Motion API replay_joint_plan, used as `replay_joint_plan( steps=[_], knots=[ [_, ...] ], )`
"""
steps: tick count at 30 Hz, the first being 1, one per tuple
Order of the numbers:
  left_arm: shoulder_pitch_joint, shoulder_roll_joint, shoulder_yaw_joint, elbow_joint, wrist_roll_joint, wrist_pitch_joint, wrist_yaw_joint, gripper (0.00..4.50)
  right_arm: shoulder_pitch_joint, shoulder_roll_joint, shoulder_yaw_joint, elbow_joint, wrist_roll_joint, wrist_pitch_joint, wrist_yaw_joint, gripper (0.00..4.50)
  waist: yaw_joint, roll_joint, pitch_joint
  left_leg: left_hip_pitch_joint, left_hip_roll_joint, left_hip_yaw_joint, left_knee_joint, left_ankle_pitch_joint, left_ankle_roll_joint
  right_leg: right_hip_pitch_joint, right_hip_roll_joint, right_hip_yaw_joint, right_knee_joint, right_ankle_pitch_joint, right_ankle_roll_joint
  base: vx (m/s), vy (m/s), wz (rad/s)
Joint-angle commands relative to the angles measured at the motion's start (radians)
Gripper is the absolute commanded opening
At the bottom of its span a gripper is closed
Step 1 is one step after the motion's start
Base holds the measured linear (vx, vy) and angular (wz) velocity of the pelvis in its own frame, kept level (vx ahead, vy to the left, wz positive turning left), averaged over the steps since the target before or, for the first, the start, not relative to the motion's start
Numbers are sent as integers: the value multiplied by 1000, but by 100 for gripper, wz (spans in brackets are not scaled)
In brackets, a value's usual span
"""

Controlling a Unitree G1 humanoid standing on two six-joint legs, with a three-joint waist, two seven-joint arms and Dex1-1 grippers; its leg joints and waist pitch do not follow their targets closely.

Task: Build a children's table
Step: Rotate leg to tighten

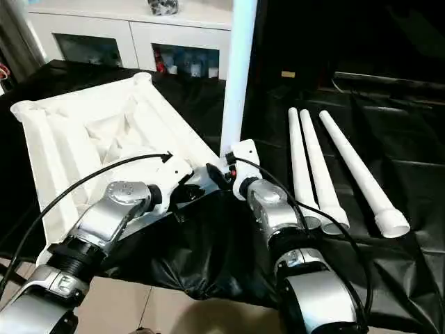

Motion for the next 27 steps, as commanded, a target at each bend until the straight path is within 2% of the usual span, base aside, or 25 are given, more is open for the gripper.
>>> replay_joint_plan(
  steps=[1, 3, 4, 6, 7, 11, 12, 16, 18, 24, 27],
  knots=[
    [1, -23, -32, -73, -55, -62, -72, 0, 24, 9, 47, -8, -3, -9, 116, 384, 2, 2, -76, 14, 37, -8, -59, -122, 69, 59, -83, 49, -68, -6, -247, 0, 0, 0],
    [9, -1, -39, -79, -68, -76, -125, 0, 50, -26, 65, -48, -2, -17, 203, 384, 5, -1, -76, 12, 37, -8, -58, -115, 81, 61, -83, 49, -66, 14, -253, 0, 0, 0],
    [13, 11, -43, -82, -75, -90, -155, 0, 64, -46, 74, -70, 0, -18, 247, 384, 6, 8, -77, 13, 37, -8, -57, -120, 86, 60, -83, 49, -66, 21, -254, 0, 0, 0],
    [20, 31, -48, -91, -88, -95, -206, 0, 85, -78, 83, -109, 13, -14, 332, 384, 9, 3, -75, 15, 37, -7, -58, -135, 90, 61, -81, 48, -69, 7, -257, 0, 0, 0],
    [22, 40, -51, -92, -89, -102, -222, 0, 94, -91, 89, -125, 17, -11, 366, 384, 13, 8, -74, 15, 40, -8, -59, -149, 88, 60, -81, 48, -71, -13, -255, 0, 0, 0],
    [29, 72, -59, -100, -102, -114, -300, 0, 133, -142, 115, -205, 37, 13, 518, 384, 17, 8, -73, 18, 41, -8, -60, -169, 76, 58, -80, 48, -73, -47, -256, 0, 0, 0],
    [30, 85, -63, -99, -104, -124, -331, 0, 150, -162, 129, -236, 41, 16, 572, 384, 19, 12, -73, 18, 41, -9, -61, -171, 76, 57, -80, 47, -74, -50, -256, 0, 0, 0],
    [29, 113, -72, -92, -111, -155, -393, 0, 181, -195, 156, -296, 52, 35, 662, 384, 22, 11, -75, 16, 42, -9, -60, -164, 81, 57, -79, 47, -70, -31, -258, 0, 0, 0],
    [25, 141, -79, -88, -119, -167, -449, 0, 211, -221, 177, -362, 71, 73, 740, 384, 25, 9, -73, 16, 41, -9, -61, -167, 81, 58, -79, 47, -73, -47, -253, 0, 0, 0],
    [19, 182, -85, -87, -127, -153, -528, 0, 240, -244, 197, -432, 90, 123, 808, 328, 30, 8, -73, 18, 42, -9, -62, -168, 71, 55, -80, 47, -74, -77, -248, 0, 0, 0],
    [18, 193, -85, -82, -131, -160, -546, 0, 256, -251, 208, -463, 93, 149, 833, 317, 30, 8, -73, 18, 43, -9, -63, -173, 67, 54, -81, 47, -74, -81, -249, 0, 0, 0]
  ],
)
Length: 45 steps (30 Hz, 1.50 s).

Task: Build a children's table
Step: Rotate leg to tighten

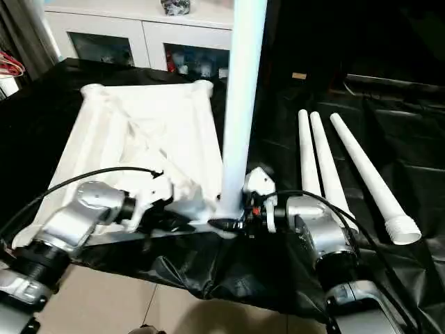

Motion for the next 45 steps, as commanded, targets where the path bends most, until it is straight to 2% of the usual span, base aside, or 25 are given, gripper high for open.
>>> replay_joint_plan(
  steps=[1, 5, 7, 9, 11, 12, 13, 16, 19, 21, 23, 24, 25, 29, 30, 32, 33, 36, 37, 39, 42, 44, 45],
  knots=[
    [-25, -17, -8, -37, -33, -24, -11, 0, 19, 12, 43, -42, 7, 21, 38, 307, -1, 2, -74, 19, 42, -9, -64, -171, 65, 53, -81, 49, -74, -81, -247, 0, 0, 0],
    [-21, -31, 4, -32, -23, -26, 25, 0, 17, 31, 37, -30, 4, 14, 8, 285, 2, -3, -74, 19, 42, -8, -64, -167, 61, 53, -83, 50, -75, -86, -242, 0, 0, 0],
    [-23, -54, 17, -19, -11, -25, 79, 0, 10, 57, 25, -3, -4, -6, -44, 281, 2, -3, -73, 20, 41, -9, -64, -167, 55, 52, -85, 50, -77, -101, -238, 0, 0, 0],
    [-38, -93, 41, 6, 1, -10, 177, 0, -23, 108, -6, 77, -32, -44, -197, 279, -1, -4, -72, 18, 41, -9, -66, -170, 47, 51, -86, 50, -77, -117, -233, 0, 0, 0],
    [-44, -110, 51, 14, 5, -1, 214, 0, -39, 129, -18, 113, -48, -49, -269, 278, -10, -4, -72, 18, 38, -11, -68, -172, 31, 52, -85, 49, -78, -130, -234, 0, 0, 0],
    [-53, -133, 60, 23, 15, 13, 266, 0, -65, 158, -32, 168, -71, -65, -377, 278, -17, -9, -72, 18, 38, -12, -70, -177, 25, 54, -85, 48, -80, -143, -230, 0, 0, 0],
    [-57, -141, 62, 27, 19, 18, 285, 0, -73, 169, -37, 187, -78, -68, -414, 278, -27, -9, -70, 15, 36, -12, -69, -175, 22, 54, -86, 49, -79, -151, -230, 0, 0, 0],
    [-83, -208, 76, 49, 53, 60, 437, 0, -136, 247, -76, 314, -99, -56, -672, 277, -34, -9, -69, 20, 34, -10, -68, -180, 22, 50, -85, 51, -86, -175, -222, 0, 0, 0],
    [-97, -273, 91, 50, 66, 94, 543, 0, -182, 305, -107, 404, -108, -62, -823, 277, -41, -9, -74, 18, 36, -9, -67, -157, 20, 52, -85, 52, -80, -128, -231, 0, 0, 0],
    [-97, -297, 93, 43, 68, 102, 571, 0, -198, 326, -111, 429, -116, -65, -865, 277, -38, -8, -75, 17, 34, -9, -65, -137, 33, 54, -84, 51, -77, -88, -235, 0, 0, 0],
    [-93, -306, 84, 38, 67, 99, 561, 0, -202, 333, -108, 435, -118, -83, -847, 277, -37, -10, -77, 13, 32, -7, -62, -115, 53, 58, -83, 51, -72, -40, -236, 0, 0, 0],
    [-89, -309, 80, 35, 68, 98, 556, 0, -204, 336, -110, 438, -116, -91, -838, 333, -36, -12, -77, 12, 31, -7, -61, -111, 66, 58, -84, 50, -72, -29, -237, 0, 0, 0],
    [-87, -309, 77, 33, 69, 94, 553, 0, -205, 337, -115, 437, -109, -89, -826, 347, -35, -11, -76, 12, 32, -7, -62, -116, 71, 58, -84, 50, -74, -37, -237, 0, 0, 0],
    [-72, -295, 63, 16, 63, 84, 519, 0, -206, 331, -132, 433, -80, -96, -763, 353, -35, -10, -74, 14, 34, -8, -64, -150, 67, 57, -85, 50, -79, -89, -232, 0, 0, 0],
    [-62, -284, 56, 4, 61, 81, 494, 0, -207, 321, -134, 434, -80, -124, -742, 371, -35, -9, -74, 15, 35, -8, -64, -145, 66, 57, -85, 50, -78, -85, -233, 0, 0, 0],
    [-55, -270, 50, -4, 57, 71, 465, 0, -201, 307, -130, 424, -79, -142, -709, 371, -37, -2, -75, 14, 36, -9, -64, -140, 66, 56, -84, 50, -75, -60, -240, 0, 0, 0],
    [-46, -255, 43, -15, 51, 59, 430, 0, -195, 291, -123, 413, -77, -164, -669, 371, -39, -5, -76, 12, 35, -8, -62, -137, 72, 58, -84, 50, -74, -39, -245, 0, 0, 0],
    [-38, -229, 33, -24, 42, 45, 377, 0, -173, 260, -103, 374, -70, -172, -572, 371, -37, -6, -75, 12, 36, -8, -61, -135, 88, 59, -84, 49, -72, -28, -255, 0, 0, 0],
    [-34, -215, 29, -29, 37, 42, 350, 0, -157, 243, -92, 348, -69, -179, -517, 371, -35, 8, -74, 13, 35, -9, -61, -146, 89, 58, -85, 49, -74, -40, -255, 0, 0, 0],
    [-28, -194, 24, -37, 26, 36, 302, 0, -129, 213, -71, 299, -64, -177, -425, 371, -35, -1, -74, 14, 37, -9, -63, -160, 91, 59, -82, 49, -77, -47, -252, 0, 0, 0],
    [-22, -164, 15, -47, 13, 16, 235, 0, -92, 171, -43, 236, -54, -161, -310, 371, -27, -1, -73, 15, 40, -8, -63, -171, 88, 58, -81, 49, -76, -62, -253, 0, 0, 0],
    [-15, -127, 4, -49, 8, -4, 160, 0, -57, 123, -18, 175, -43, -144, -194, 371, -21, 5, -73, 18, 41, -8, -63, -181, 84, 56, -80, 48, -79, -76, -250, 0, 0, 0],
    [-14, -115, 2, -48, 6, -8, 138, 0, -44, 106, -8, 150, -36, -132, -154, 371, -17, 2, -73, 18, 41, -7, -64, -182, 84, 56, -78, 49, -78, -73, -250, 0, 0, 0]
  ],
)
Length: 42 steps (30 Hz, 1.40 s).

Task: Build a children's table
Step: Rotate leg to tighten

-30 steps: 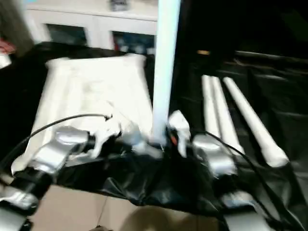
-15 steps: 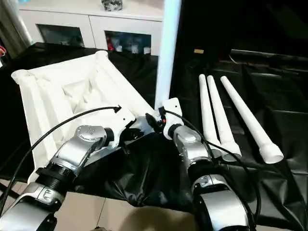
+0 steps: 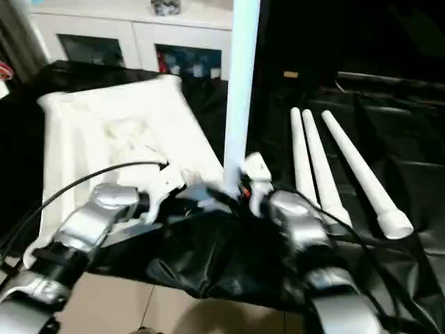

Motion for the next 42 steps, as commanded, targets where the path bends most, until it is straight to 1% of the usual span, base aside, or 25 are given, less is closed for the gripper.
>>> replay_joint_plan(
  steps=[1, 3, 4, 6, 7, 9, 13, 19, 20, 22, 23, 24, 25, 27, 28, 30, 32, 34, 36, 37, 38, 39, 40, 41, 42],
  knots=[
    [-17, -12, -26, -44, -44, -53, -73, 0, 29, -5, 81, -78, 14, 49, 140, 371, 0, 4, -70, 17, 43, -7, -64, -186, 83, 53, -79, 49, -76, -79, -252, 0, 0, 0],
    [-19, -8, -25, -39, -44, -58, -77, 0, 36, -15, 87, -93, 15, 57, 158, 371, 4, 3, -70, 20, 43, -8, -65, -194, 78, 52, -79, 49, -77, -94, -250, 0, 0, 0],
    [-24, 0, -22, -30, -46, -65, -93, 0, 49, -30, 96, -121, 19, 73, 190, 371, 6, 7, -70, 20, 43, -9, -66, -198, 73, 52, -80, 48, -78, -104, -248, 0, 0, 0],
    [-32, 13, -19, -15, -49, -77, -118, 0, 69, -55, 112, -168, 26, 103, 241, 371, 9, 3, -71, 19, 42, -9, -66, -196, 70, 53, -80, 49, -77, -104, -243, 0, 0, 0],
    [-32, 13, -19, -15, -49, -77, -118, 0, 69, -55, 112, -168, 26, 103, 241, 358, 10, 3, -70, 18, 42, -9, -66, -194, 71, 53, -80, 49, -79, -104, -241, 0, 0, 0],
    [-43, 29, -17, 8, -55, -94, -150, 0, 91, -82, 134, -226, 44, 155, 301, 339, 15, 1, -70, 18, 41, -9, -65, -193, 71, 54, -80, 49, -80, -119, -234, 0, 0, 0],
    [-46, 33, -17, 15, -55, -96, -161, 0, 92, -80, 134, -232, 45, 164, 303, 299, 18, 2, -70, 19, 43, -10, -68, -201, 59, 50, -82, 49, -81, -137, -234, 0, 0, 0],
    [-42, 19, -10, 19, -54, -101, -142, 0, 100, -65, 128, -242, 41, 181, 271, 279, 18, -1, -71, 18, 42, -10, -67, -186, 56, 52, -83, 49, -79, -123, -233, 0, 0, 0],
    [-42, 12, -7, 21, -51, -101, -128, 0, 98, -58, 125, -235, 36, 178, 248, 279, 18, -1, -71, 17, 42, -10, -67, -186, 56, 52, -83, 49, -79, -125, -232, 0, 0, 0],
    [-51, -29, 7, 43, -34, -98, -34, 0, 69, -9, 100, -149, -13, 129, 89, 278, 15, -4, -69, 17, 41, -10, -69, -193, 47, 49, -85, 50, -82, -148, -226, 0, 0, 0],
    [-56, -44, 12, 53, -27, -100, 2, 0, 54, 11, 88, -111, -31, 110, 21, 277, 10, -2, -66, 20, 40, -11, -70, -211, 34, 47, -87, 49, -86, -182, -224, 0, 0, 0],
    [-62, -62, 15, 63, -15, -92, 44, 0, 32, 34, 73, -62, -47, 106, -66, 277, 4, -6, -65, 21, 38, -12, -72, -234, 19, 48, -88, 48, -91, -233, -216, 0, 0, 0],
    [-64, -68, 15, 66, -11, -88, 57, 0, 23, 44, 67, -40, -53, 106, -104, 277, -5, -5, -62, 22, 36, -13, -75, -249, 10, 47, -86, 49, -96, -278, -204, 0, 0, 0],
    [-73, -95, 17, 75, 2, -73, 108, 0, -10, 75, 49, 30, -73, 102, -230, 275, -11, -6, -63, 23, 37, -15, -74, -258, 3, 46, -89, 50, -99, -318, -190, 0, 0, 0],
    [-84, -130, 23, 84, 14, -55, 174, 0, -41, 109, 26, 89, -76, 111, -341, 275, -14, -4, -64, 22, 37, -15, -74, -248, 1, 44, -87, 51, -98, -307, -189, 0, 0, 0],
    [-92, -153, 28, 89, 19, -42, 216, 0, -59, 132, 8, 119, -68, 119, -399, 275, -19, -4, -64, 24, 35, -13, -74, -251, 4, 42, -85, 50, -99, -297, -191, 0, 0, 0],
    [-98, -179, 34, 91, 25, -32, 264, 0, -78, 160, -15, 147, -54, 125, -458, 274, -19, -4, -66, 19, 35, -13, -72, -236, 18, 46, -85, 51, -98, -267, -192, 0, 0, 0],
    [-104, -215, 38, 86, 32, -17, 318, 0, -110, 202, -43, 189, -40, 130, -547, 274, -23, -2, -68, 18, 36, -12, -71, -218, 18, 46, -85, 51, -92, -232, -201, 0, 0, 0],
    [-100, -242, 40, 74, 34, -19, 335, 0, -133, 226, -39, 221, -66, 83, -579, 274, -23, -3, -71, 19, 36, -12, -70, -204, 19, 46, -86, 50, -90, -207, -209, 0, 0, 0],
    [-96, -246, 37, 71, 33, -21, 338, 0, -140, 231, -42, 235, -63, 67, -568, 309, -25, -4, -70, 14, 34, -11, -69, -196, 25, 49, -84, 49, -89, -186, -211, 0, 0, 0],
    [-95, -247, 36, 70, 33, -22, 339, 0, -141, 232, -44, 238, -60, 65, -562, 309, -24, -3, -72, 14, 34, -11, -68, -192, 30, 50, -85, 49, -88, -173, -214, 0, 0, 0],
    [-94, -247, 35, 70, 33, -23, 341, 0, -143, 233, -47, 243, -56, 62, -557, 344, -25, -3, -72, 13, 34, -11, -68, -185, 40, 50, -84, 49, -86, -145, -219, 0, 0, 0],
    [-91, -243, 32, 68, 32, -23, 333, 0, -142, 232, -50, 239, -51, 63, -540, 346, -25, -5, -72, 12, 34, -10, -68, -178, 48, 52, -83, 49, -84, -124, -223, 0, 0, 0],
    [-87, -236, 32, 67, 34, -26, 325, 0, -143, 225, -48, 236, -52, 56, -523, 346, -24, 0, -72, 13, 34, -10, -68, -178, 51, 51, -83, 49, -83, -119, -226, 0, 0, 0],
    [-82, -229, 31, 65, 34, -28, 315, 0, -143, 217, -44, 235, -57, 44, -507, 365, -25, -1, -72, 14, 35, -10, -68, -183, 57, 52, -83, 49, -84, -113, -230, 0, 0, 0]
  ],
)
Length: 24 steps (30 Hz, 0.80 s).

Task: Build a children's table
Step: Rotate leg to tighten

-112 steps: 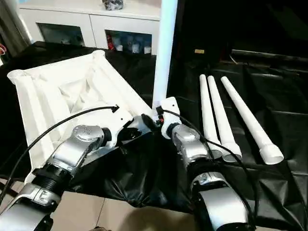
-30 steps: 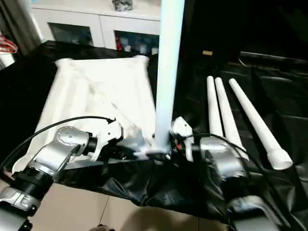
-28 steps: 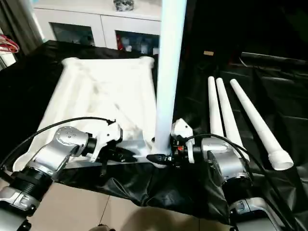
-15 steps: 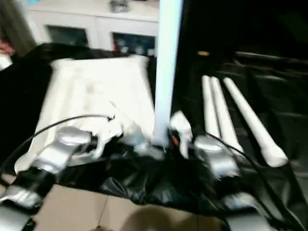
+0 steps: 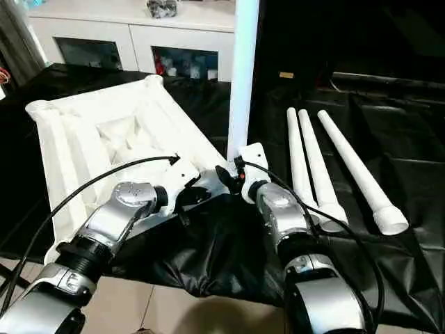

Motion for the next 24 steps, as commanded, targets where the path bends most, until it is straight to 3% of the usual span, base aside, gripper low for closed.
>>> replay_joint_plan(
  steps=[1, 3, 6, 7, 8, 12, 14, 19, 20, 24],
  knots=[
    [-16, -54, -20, -54, -55, -53, -28, 0, 8, 55, 55, 26, -13, 6, 82, 365, 2, -4, -68, 13, 36, -9, -68, -187, 58, 51, -84, 48, -81, -122, -232, 0, 0, 0],
    [-14, -43, -23, -56, -58, -56, -41, 0, 12, 43, 59, 22, -17, -7, 106, 393, 0, -1, -67, 14, 36, -10, -68, -202, 55, 51, -83, 48, -83, -139, -232, 0, 0, 0],
    [-11, -27, -20, -56, -63, -62, -77, 0, 23, 20, 62, 11, -9, -30, 188, 393, 1, 7, -68, 14, 36, -10, -67, -209, 56, 52, -84, 48, -83, -142, -235, 0, 0, 0],
    [-9, -18, -21, -55, -66, -71, -98, 0, 33, 8, 70, -1, -5, -39, 232, 393, -1, 3, -68, 12, 36, -10, -67, -206, 60, 54, -82, 48, -83, -130, -238, 0, 0, 0],
    [-6, -6, -26, -57, -72, -75, -130, 0, 50, -8, 80, -25, 4, -45, 298, 393, 1, 7, -69, 13, 36, -11, -66, -202, 62, 55, -83, 47, -81, -119, -240, 0, 0, 0],
    [4, 39, -48, -56, -90, -101, -249, 0, 119, -69, 117, -137, 43, -36, 510, 393, 5, 7, -70, 11, 39, -9, -64, -191, 93, 58, -80, 46, -77, -64, -254, 0, 0, 0],
    [6, 51, -52, -60, -96, -105, -281, 0, 138, -86, 125, -173, 58, -17, 562, 393, 5, 7, -68, 12, 39, -9, -65, -196, 97, 57, -79, 45, -80, -79, -259, 0, 0, 0],
    [7, 92, -64, -57, -102, -130, -367, 0, 197, -151, 164, -285, 88, 30, 712, 393, 24, 11, -66, 18, 44, -8, -68, -225, 82, 50, -82, 47, -86, -166, -242, 0, 0, 0],
    [5, 99, -64, -53, -101, -135, -379, 0, 207, -164, 172, -304, 92, 40, 740, 368, 29, 11, -66, 19, 44, -8, -68, -226, 78, 50, -82, 47, -87, -168, -238, 0, 0, 0],
    [-1, 136, -62, -37, -105, -153, -446, 0, 260, -222, 201, -403, 108, 94, 855, 356, 33, 8, -66, 16, 43, -10, -69, -209, 78, 52, -81, 47, -87, -159, -230, 0, 0, 0]
  ],
)
